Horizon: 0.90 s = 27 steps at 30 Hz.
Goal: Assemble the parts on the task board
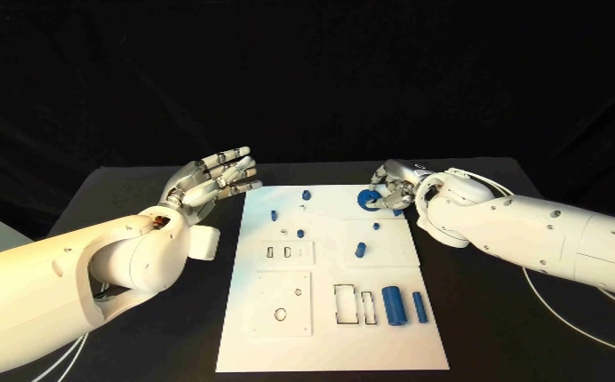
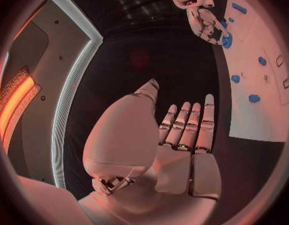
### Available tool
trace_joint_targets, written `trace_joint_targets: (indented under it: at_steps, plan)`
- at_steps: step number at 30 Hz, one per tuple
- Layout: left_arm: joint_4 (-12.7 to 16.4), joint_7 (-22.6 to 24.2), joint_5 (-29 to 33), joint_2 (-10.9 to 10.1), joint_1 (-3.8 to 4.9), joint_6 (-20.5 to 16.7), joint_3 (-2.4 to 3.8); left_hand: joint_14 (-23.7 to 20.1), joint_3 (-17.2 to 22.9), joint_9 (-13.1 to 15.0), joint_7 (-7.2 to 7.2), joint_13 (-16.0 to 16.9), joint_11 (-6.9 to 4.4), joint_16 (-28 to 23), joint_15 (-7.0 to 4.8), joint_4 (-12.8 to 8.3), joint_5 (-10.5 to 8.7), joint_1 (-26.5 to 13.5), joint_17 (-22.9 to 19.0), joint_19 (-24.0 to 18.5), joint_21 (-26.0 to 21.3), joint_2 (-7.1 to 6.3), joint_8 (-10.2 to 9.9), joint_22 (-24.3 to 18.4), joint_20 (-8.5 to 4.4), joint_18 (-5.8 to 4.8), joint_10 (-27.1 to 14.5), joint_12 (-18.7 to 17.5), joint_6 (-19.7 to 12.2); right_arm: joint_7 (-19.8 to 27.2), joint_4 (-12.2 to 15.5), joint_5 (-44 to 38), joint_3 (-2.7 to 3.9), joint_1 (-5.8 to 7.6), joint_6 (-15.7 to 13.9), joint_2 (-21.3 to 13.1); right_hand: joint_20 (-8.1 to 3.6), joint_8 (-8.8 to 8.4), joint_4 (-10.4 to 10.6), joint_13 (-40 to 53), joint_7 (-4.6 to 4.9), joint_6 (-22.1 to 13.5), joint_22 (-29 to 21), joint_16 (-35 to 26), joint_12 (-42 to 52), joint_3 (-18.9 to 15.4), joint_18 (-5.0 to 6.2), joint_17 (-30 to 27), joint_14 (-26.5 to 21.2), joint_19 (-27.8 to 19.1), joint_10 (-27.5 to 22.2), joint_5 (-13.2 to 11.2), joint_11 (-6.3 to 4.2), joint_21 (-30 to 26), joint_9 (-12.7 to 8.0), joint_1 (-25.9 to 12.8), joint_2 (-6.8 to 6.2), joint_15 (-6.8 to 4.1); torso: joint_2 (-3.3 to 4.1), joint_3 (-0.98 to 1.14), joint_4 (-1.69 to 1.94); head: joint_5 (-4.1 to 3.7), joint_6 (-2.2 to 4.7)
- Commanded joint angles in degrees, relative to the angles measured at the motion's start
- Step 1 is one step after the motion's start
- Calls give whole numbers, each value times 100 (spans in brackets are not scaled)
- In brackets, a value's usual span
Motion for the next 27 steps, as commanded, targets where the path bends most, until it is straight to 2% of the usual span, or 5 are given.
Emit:
trace_joint_targets:
  at_steps: [1, 6, 7, 12, 27]
  plan:
    - [5, -13, 5, 7, 7, 137, 4, -30, 37, -5, 638, -10, 0, -26, 9, 3, -22, -3, -6, -25, -32, 54, -7, -6, -2, 86, -37, -18, -24, 25, -26, 57, -19, -28, 213, 2, -1, -40, -29, 1508, 15, 68, 227, 30, 22, 211, -79, 1505, 587, 11, 605, 209, -16, -7, -29, 68, 144, 3, -3, -1, -1, 10, 2]
    - [6, -17, 5, 6, 6, 139, 4, -30, 37, -5, 638, -10, 0, -26, 9, 3, -22, -3, -6, -25, -32, 54, -7, -6, -2, 86, -37, -18, -24, 133, -17, 112, -20, -30, 132, 4, -25, -64, -136, 1508, -16, 208, 252, 30, 22, 701, -80, 1505, 587, 11, 605, 293, -47, 4, -70, 311, 271, -25, -3, -4, -6, 17, 12]
    - [6, -20, 5, 7, 6, 142, 4, -30, 37, -5, 638, -10, 0, -26, 9, 3, -22, -3, -6, -25, -32, 54, -7, -6, -2, 86, -37, -18, -24, 176, -10, 120, -20, -30, 85, 4, -48, -36, -207, 1508, -56, 331, 268, 30, 22, 970, -81, 1505, 587, 12, 605, 423, -84, 13, -69, 367, 274, -54, -4, -3, -6, 19, 14]
    - [-7, -59, -14, 15, 6, 147, 4, -30, 41, -6, 640, -9, 3, -32, 13, 2, -23, -2, -8, -34, -38, 57, -9, -10, -1, 81, -37, -20, -27, 405, 33, 88, -24, -31, -237, 13, -96, 13, -375, 1508, -114, 521, 275, 30, 22, 1586, -77, 1505, 587, -3, 605, 772, -141, -6, -31, 140, 110, -103, -8, -10, -7, 35, 54]
    - [-10, -41, -30, 26, 6, 96, 3, -85, 54, 1, 641, -4, 2, -50, 17, -4, -19, 8, -18, -48, -46, 70, 4, -16, -1, 74, 10, -14, 7, 421, 706, -822, -25, 11, -922, 73, -112, 27, -575, 1508, -134, 562, 338, 30, 22, 1944, -88, 1505, 587, 18, 605, 596, -158, 27, 30, -257, -73, -118, -2, -12, 4, 74, 69]
